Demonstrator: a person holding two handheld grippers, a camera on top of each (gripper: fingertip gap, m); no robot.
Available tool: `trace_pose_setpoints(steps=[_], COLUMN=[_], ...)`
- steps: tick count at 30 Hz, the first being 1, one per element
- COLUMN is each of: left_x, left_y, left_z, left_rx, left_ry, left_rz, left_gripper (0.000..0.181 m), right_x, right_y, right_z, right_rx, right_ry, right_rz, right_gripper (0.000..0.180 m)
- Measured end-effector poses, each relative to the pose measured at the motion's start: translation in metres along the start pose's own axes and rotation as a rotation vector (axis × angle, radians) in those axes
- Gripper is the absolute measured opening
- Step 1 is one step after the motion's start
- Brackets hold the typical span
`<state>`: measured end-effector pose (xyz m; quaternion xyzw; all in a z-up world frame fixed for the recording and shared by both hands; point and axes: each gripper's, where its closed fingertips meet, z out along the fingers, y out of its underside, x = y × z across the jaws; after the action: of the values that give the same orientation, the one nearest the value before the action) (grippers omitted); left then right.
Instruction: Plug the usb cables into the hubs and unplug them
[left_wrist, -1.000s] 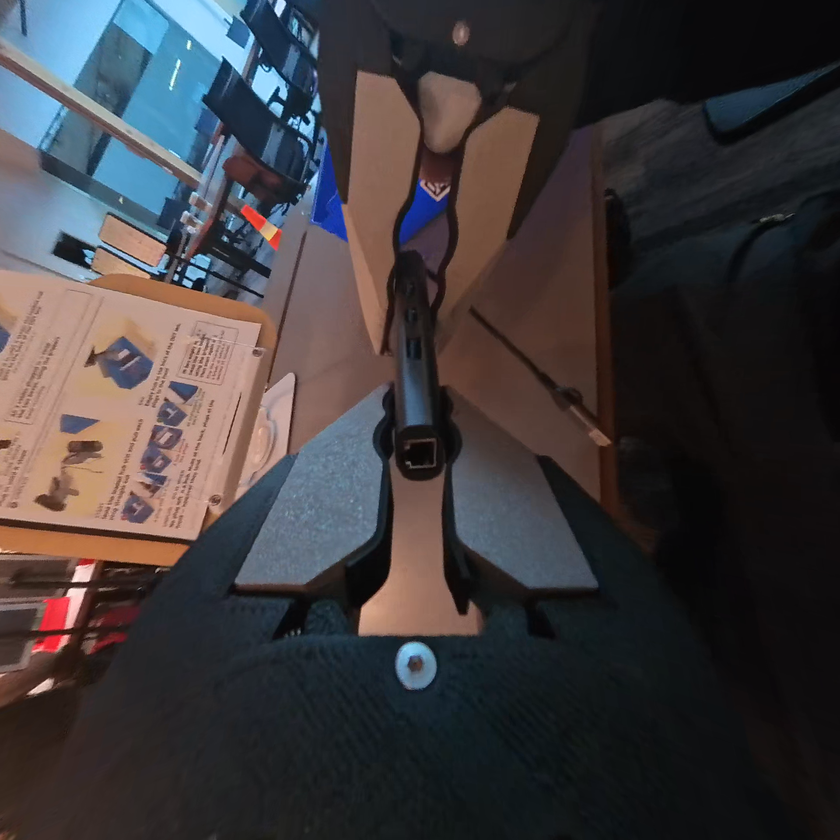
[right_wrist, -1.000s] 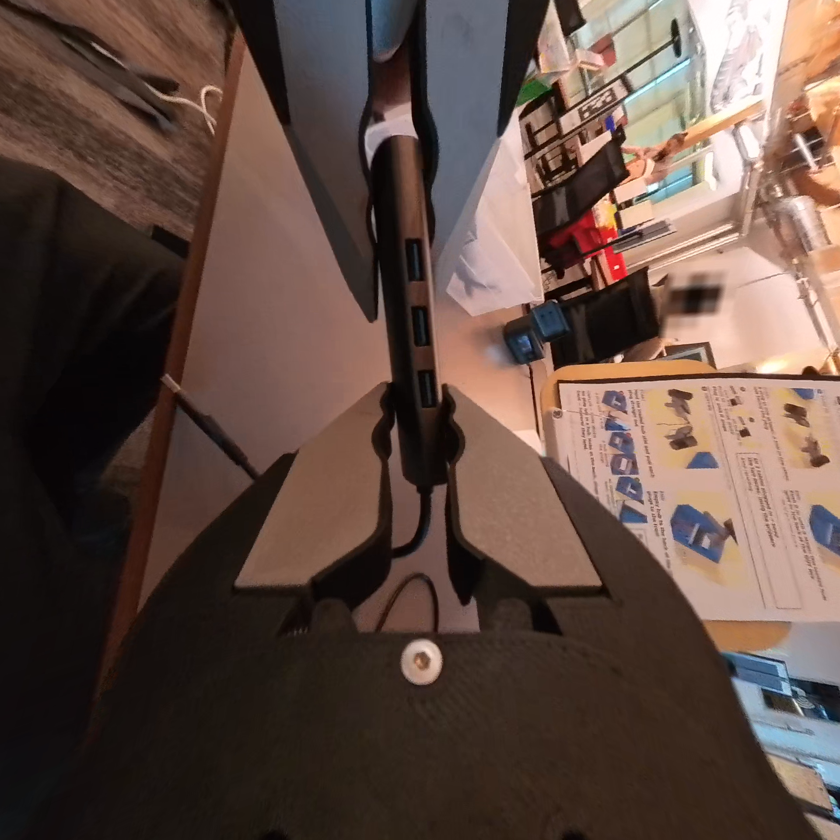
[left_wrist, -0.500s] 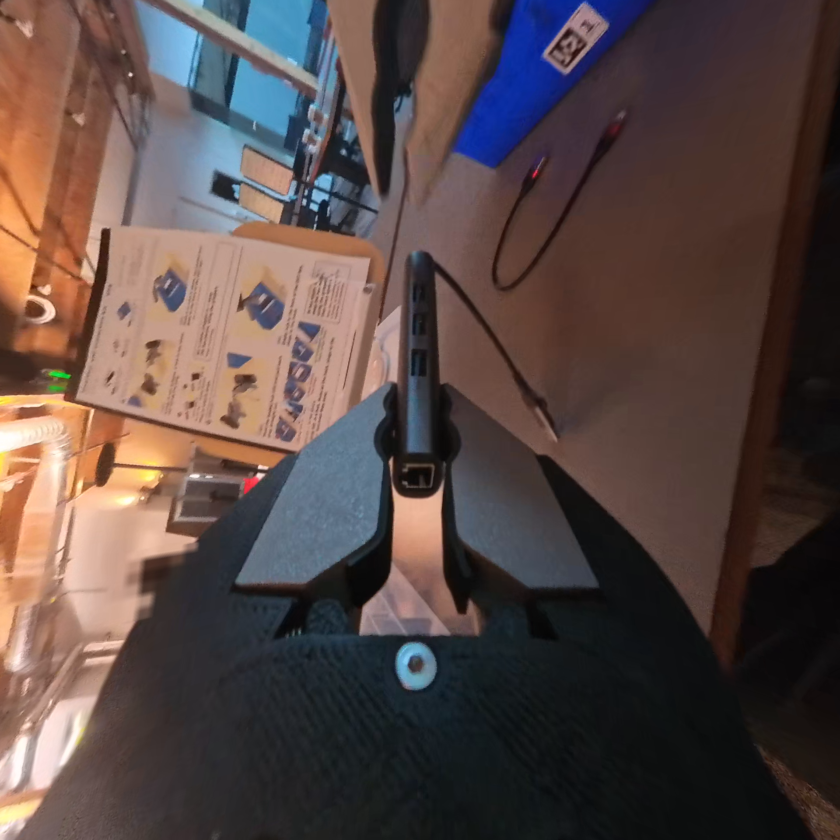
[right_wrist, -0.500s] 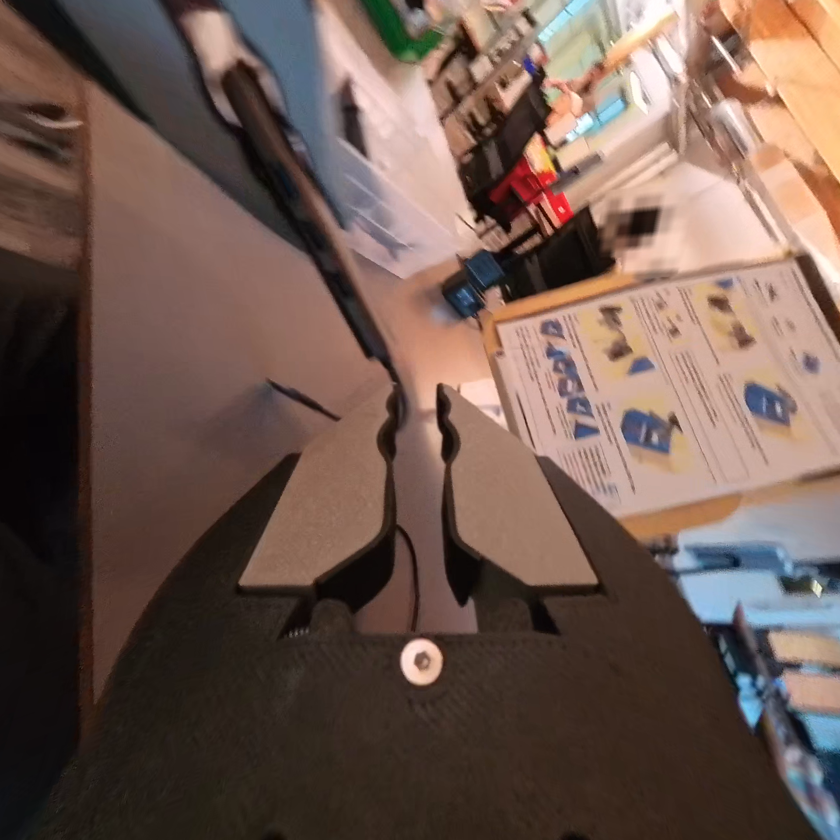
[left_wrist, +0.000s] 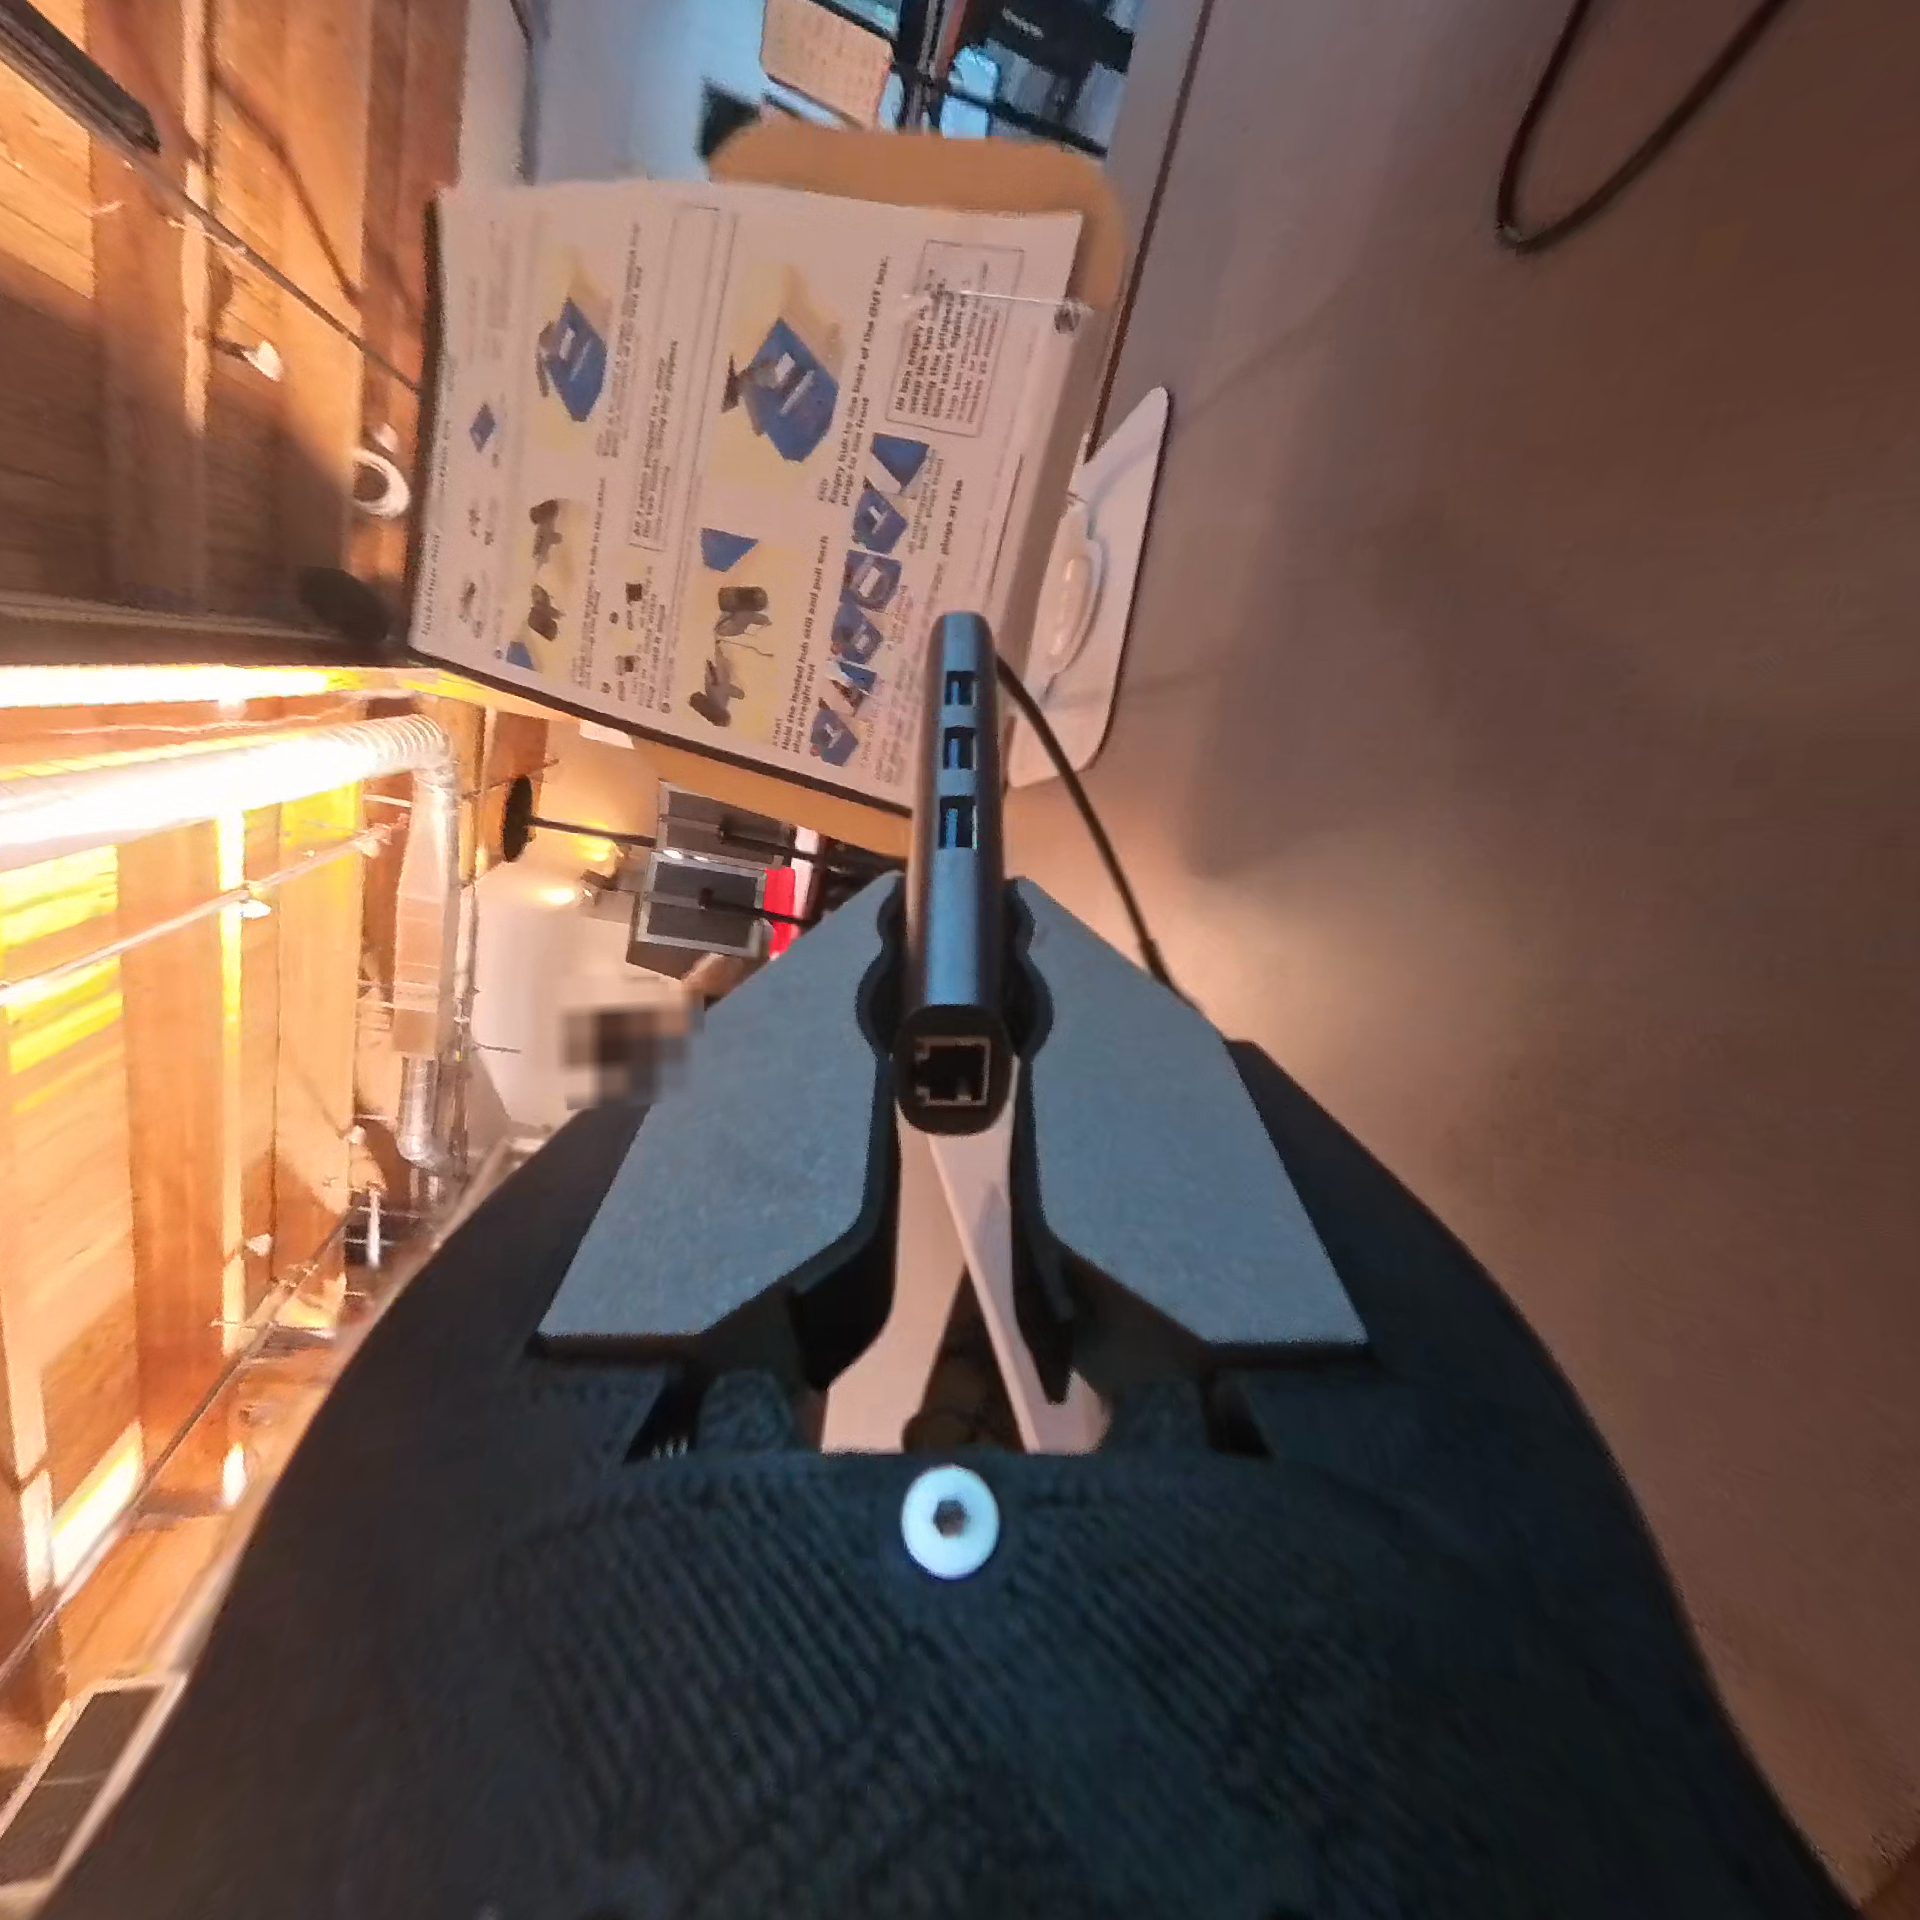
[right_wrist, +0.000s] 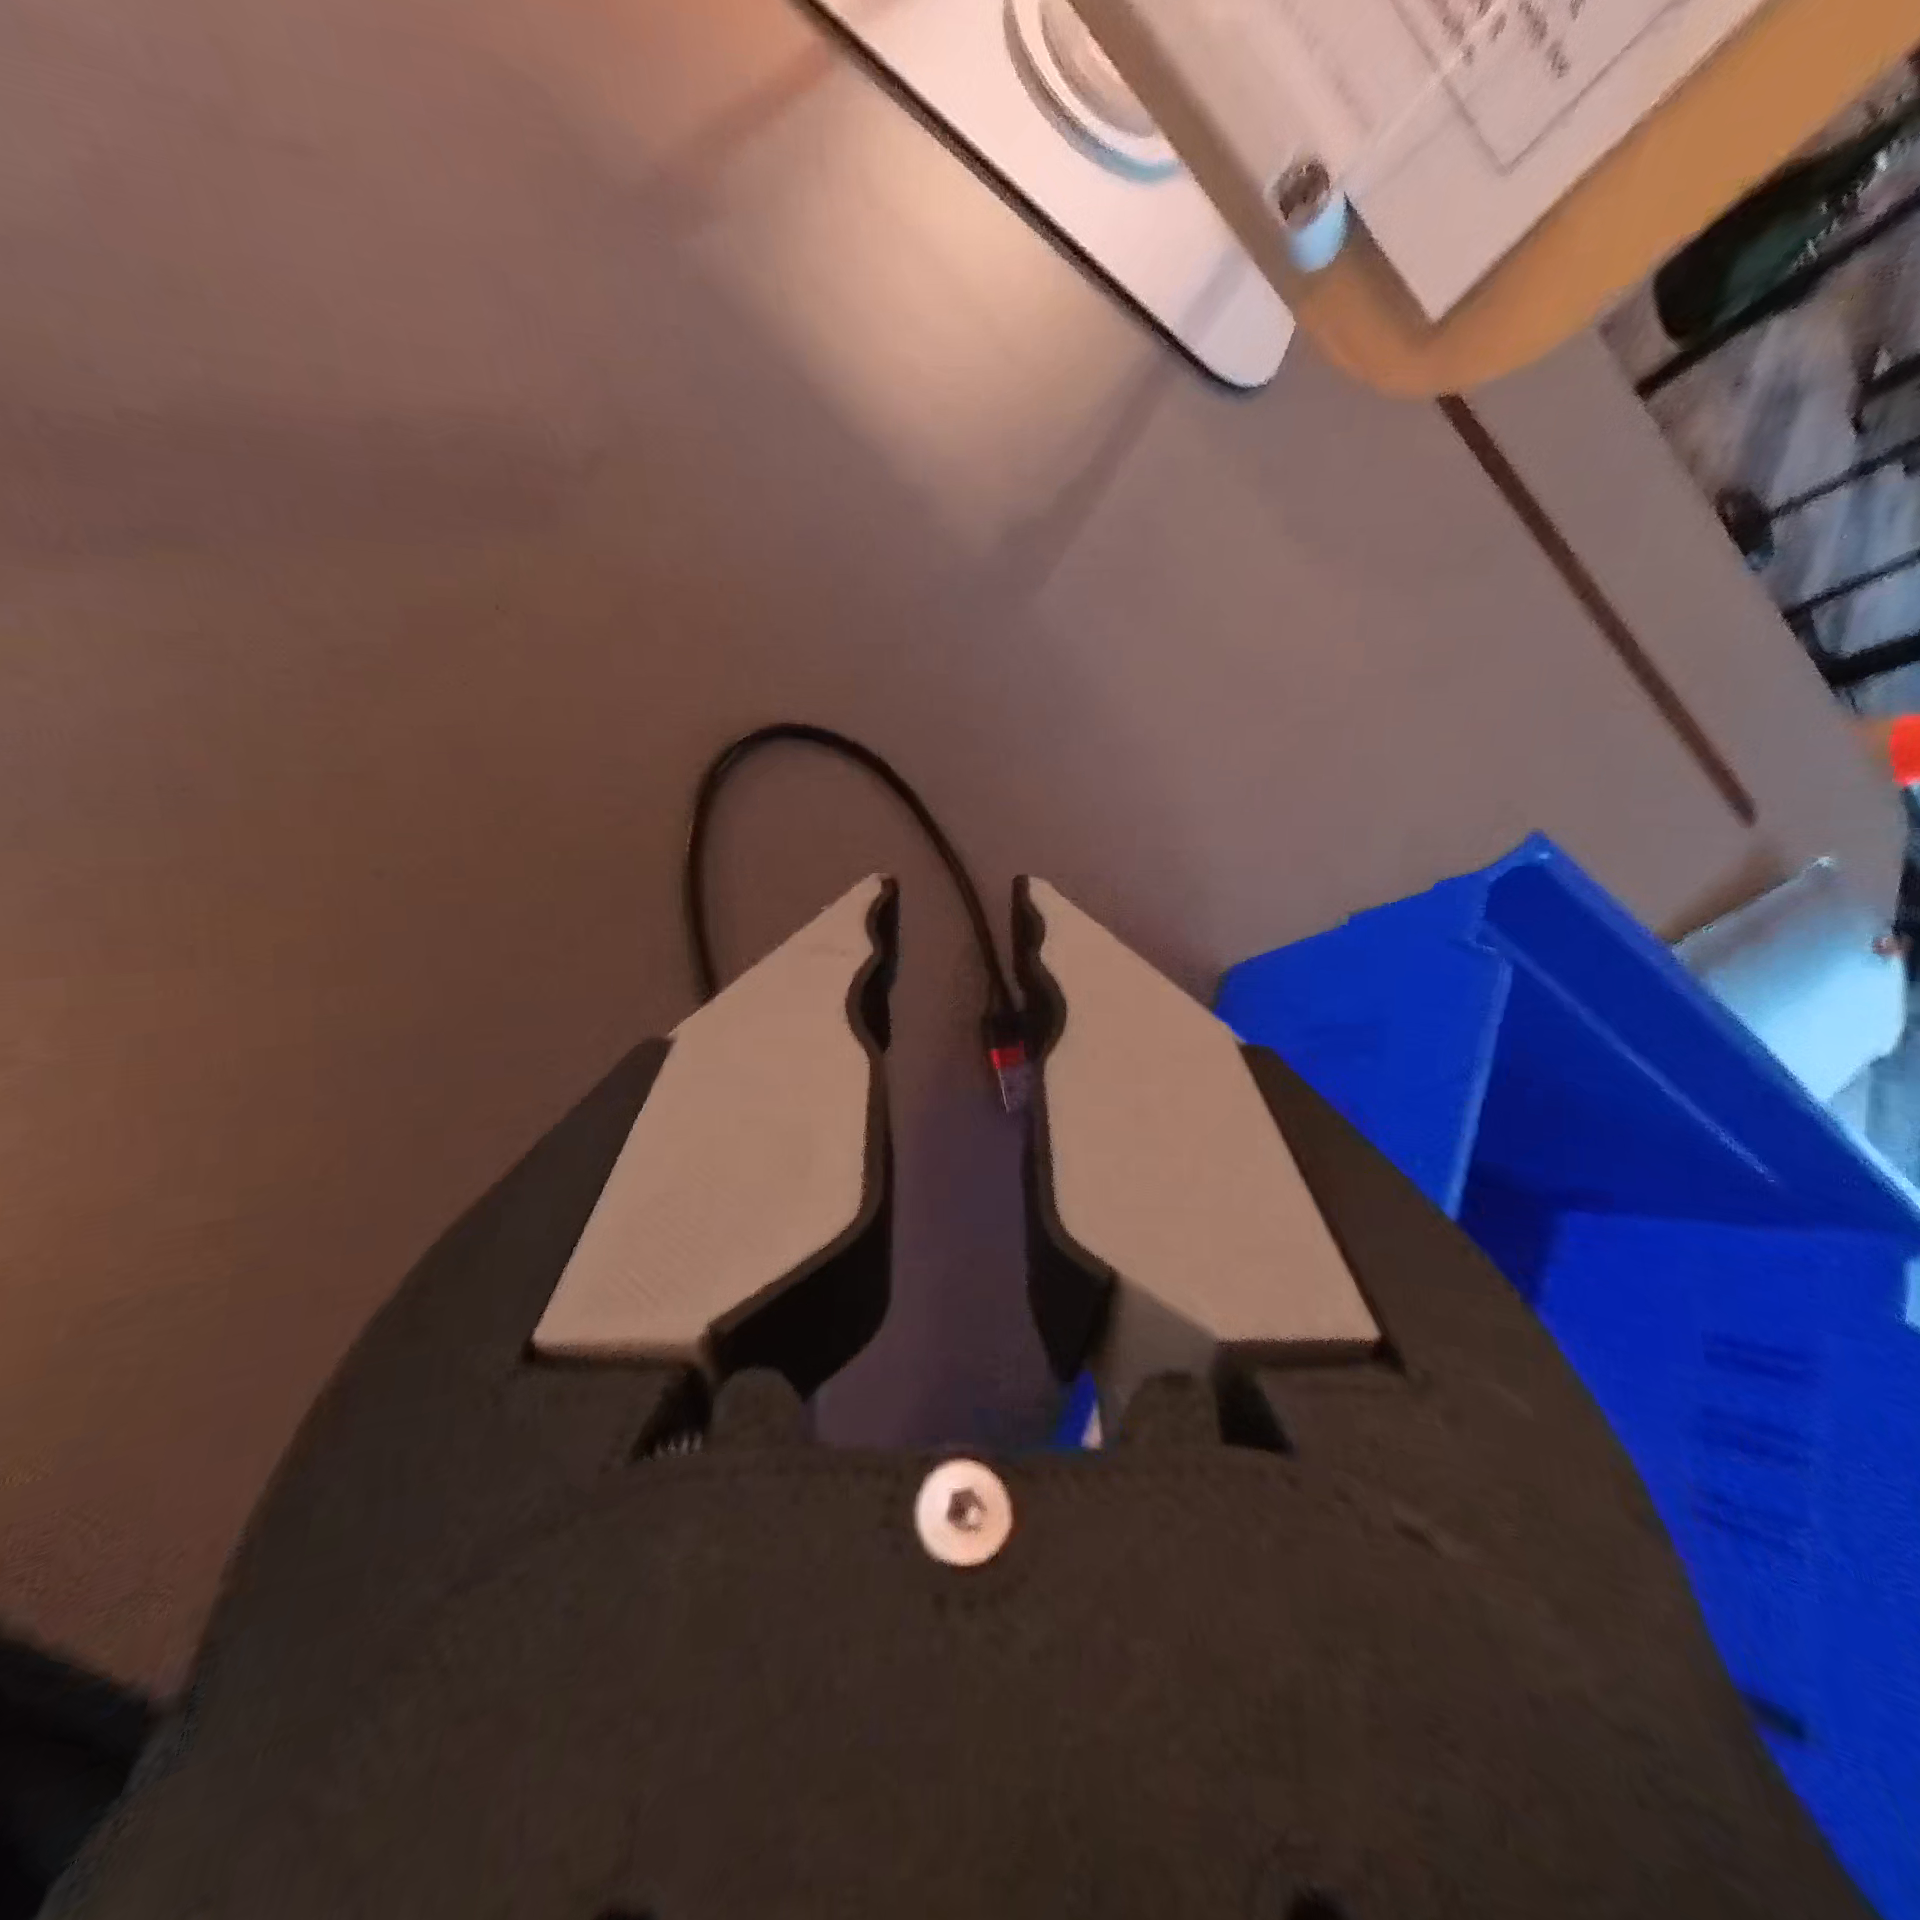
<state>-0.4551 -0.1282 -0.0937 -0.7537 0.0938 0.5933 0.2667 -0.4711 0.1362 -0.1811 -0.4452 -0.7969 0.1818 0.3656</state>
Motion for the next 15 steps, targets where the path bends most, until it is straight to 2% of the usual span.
trace_pose_setpoints(steps=[3,7,10,15], left_x=[0.010,0.020,0.029,0.028], left_y=[0.011,0.012,0.011,0.014], left_z=[0.009,0.016,0.021,0.019], left_rx=[-0.032,-0.028,-0.025,-0.039], left_ry=[0.057,0.103,0.151,0.202], left_rz=[-0.049,-0.097,-0.150,-0.244], left_gripper=[0.014,0.014,0.014,0.014], right_x=[0.004,-0.031,-0.068,-0.111], right_y=[0.004,-0.004,-0.008,-0.003], right_z=[0.031,0.053,0.053,0.032], right_rx=[0.001,0.054,0.034,-0.006], right_ry=[0.056,-0.102,-0.241,-0.471], right_rz=[0.063,0.103,0.027,-0.057], right_gripper=[0.019,0.020,0.027,0.000])
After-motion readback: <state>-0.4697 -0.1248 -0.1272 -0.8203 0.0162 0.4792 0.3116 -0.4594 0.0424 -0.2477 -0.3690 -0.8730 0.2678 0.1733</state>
